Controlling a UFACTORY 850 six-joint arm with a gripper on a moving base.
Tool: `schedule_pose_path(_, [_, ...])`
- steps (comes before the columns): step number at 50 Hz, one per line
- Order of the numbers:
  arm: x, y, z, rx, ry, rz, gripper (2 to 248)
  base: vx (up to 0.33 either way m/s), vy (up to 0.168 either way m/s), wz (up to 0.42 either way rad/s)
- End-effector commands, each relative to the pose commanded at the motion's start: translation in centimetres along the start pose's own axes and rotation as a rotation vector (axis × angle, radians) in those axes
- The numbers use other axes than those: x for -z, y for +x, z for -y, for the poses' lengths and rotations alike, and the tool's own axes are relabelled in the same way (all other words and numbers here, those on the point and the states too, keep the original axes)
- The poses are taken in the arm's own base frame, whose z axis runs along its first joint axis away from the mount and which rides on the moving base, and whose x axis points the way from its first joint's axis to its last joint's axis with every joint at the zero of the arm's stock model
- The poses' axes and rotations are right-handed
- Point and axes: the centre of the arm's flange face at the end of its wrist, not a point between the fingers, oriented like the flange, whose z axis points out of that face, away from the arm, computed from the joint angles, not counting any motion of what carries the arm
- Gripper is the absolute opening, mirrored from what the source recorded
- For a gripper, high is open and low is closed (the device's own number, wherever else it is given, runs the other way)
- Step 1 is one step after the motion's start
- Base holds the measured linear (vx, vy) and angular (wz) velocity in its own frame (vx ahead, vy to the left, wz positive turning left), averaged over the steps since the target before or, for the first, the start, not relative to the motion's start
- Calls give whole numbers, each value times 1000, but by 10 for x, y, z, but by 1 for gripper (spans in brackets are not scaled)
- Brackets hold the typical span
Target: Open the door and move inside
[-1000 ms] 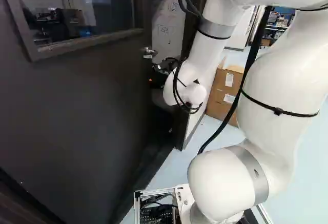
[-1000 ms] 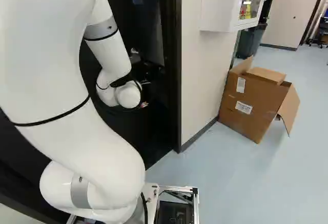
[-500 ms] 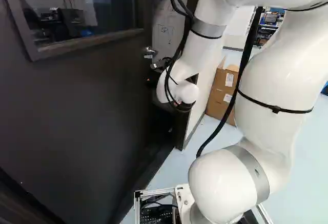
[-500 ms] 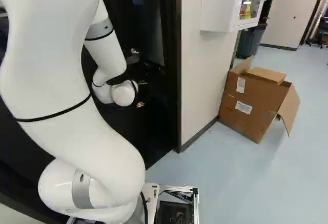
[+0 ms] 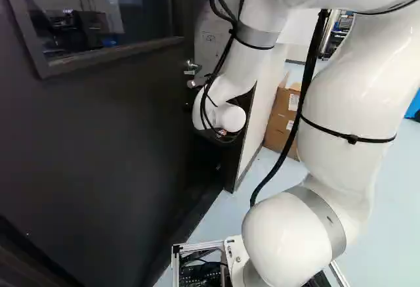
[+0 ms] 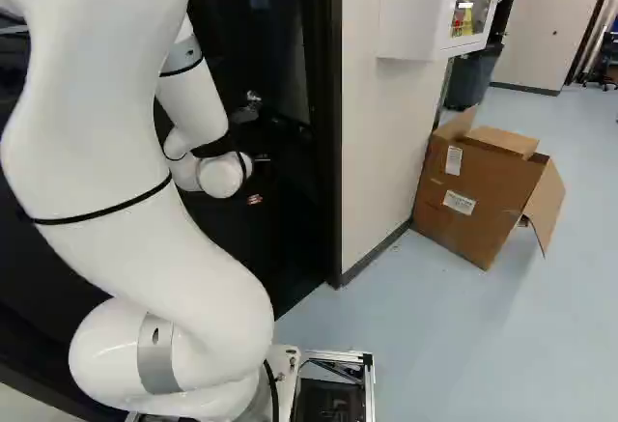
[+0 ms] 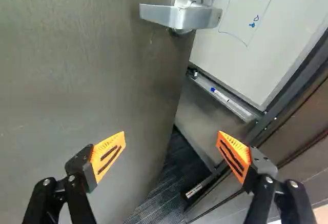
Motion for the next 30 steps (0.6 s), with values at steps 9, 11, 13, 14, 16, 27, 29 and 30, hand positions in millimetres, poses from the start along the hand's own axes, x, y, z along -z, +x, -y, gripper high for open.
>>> schedule_pose_path(9, [0,0,9,-22,-10,17,247,0,0,0])
schedule_pose_path(11, [0,-1,11,-27,-12,21,247,0,0,0])
schedule_pose_path(13, [0,-1,13,-31,-14,24,247,0,0,0])
schedule_pose_path(14, [0,-1,14,-34,-15,26,247,0,0,0])
schedule_pose_path(16, [0,-1,15,-38,-17,29,247,0,0,0])
schedule_pose_path(27, [0,0,26,-63,-27,39,247,0,0,0])
schedule_pose_path(29, [0,0,28,-66,-28,39,247,0,0,0])
schedule_pose_path(30, [0,0,29,-68,-28,40,247,0,0,0])
